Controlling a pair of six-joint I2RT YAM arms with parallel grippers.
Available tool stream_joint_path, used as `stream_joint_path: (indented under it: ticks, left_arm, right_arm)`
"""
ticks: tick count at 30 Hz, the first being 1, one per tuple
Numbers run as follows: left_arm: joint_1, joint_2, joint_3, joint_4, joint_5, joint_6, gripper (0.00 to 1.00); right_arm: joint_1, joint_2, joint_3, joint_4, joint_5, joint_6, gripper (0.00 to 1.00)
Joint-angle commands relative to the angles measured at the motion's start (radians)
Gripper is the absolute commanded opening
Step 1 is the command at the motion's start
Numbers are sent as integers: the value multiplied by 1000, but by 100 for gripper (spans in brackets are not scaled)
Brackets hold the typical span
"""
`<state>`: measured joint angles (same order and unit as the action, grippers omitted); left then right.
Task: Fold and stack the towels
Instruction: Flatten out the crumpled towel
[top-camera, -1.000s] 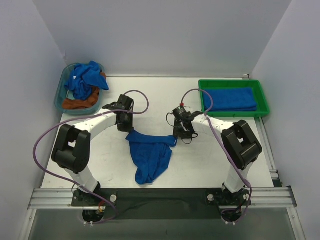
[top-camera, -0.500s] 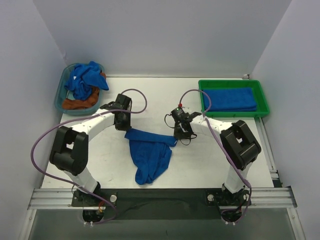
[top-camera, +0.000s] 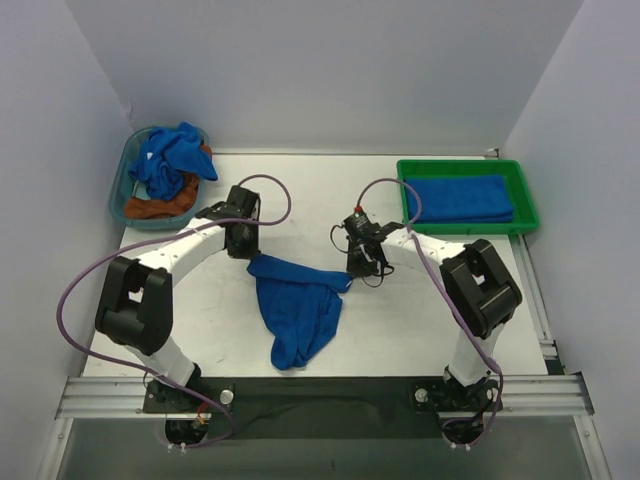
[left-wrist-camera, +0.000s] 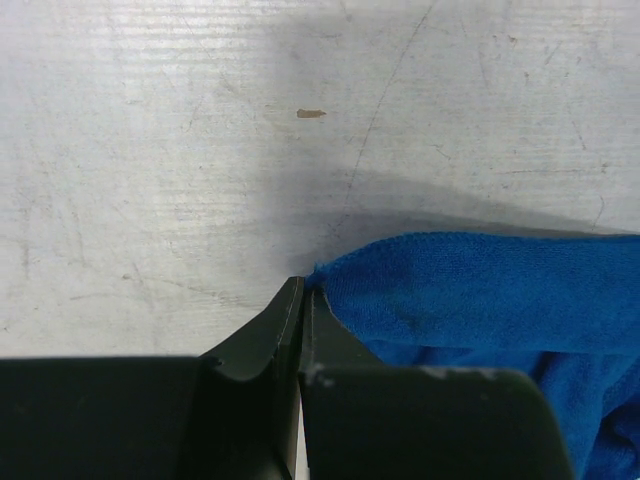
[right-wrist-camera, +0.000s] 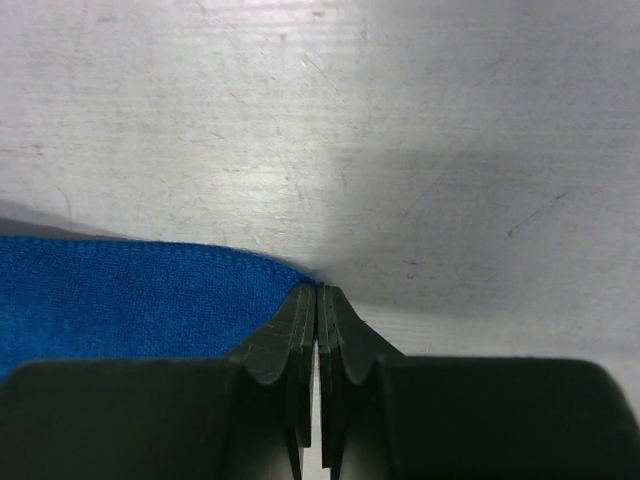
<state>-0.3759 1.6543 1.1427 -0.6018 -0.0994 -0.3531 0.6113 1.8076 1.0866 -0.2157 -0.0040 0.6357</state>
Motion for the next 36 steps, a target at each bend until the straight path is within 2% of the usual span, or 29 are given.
stream_joint_path:
  ticks: [1,7,15,19,24,36]
  left_arm:
    - [5,-126,31,28,3,40,0]
    - [5,-261,192,36,-57,89,0]
    - [0,-294,604,30,-40,152,0]
    - [-8,-297,747,30,3,203,0]
    - [-24,-373,812,53,96,264,0]
    - [-31,-612,786,158,366,263,0]
  right_arm:
    - [-25,-82,82,-11,-40,-82,0]
    - [-82,-231,283,-10,-62,-243,0]
    - [-128,-361,535,6,-114,-404,0]
    - [-142,-407,607,24,-166,-474,0]
    - [-142,-517,633,48,-214,-533,0]
    - [-142,-758,680,47,-347,-557,0]
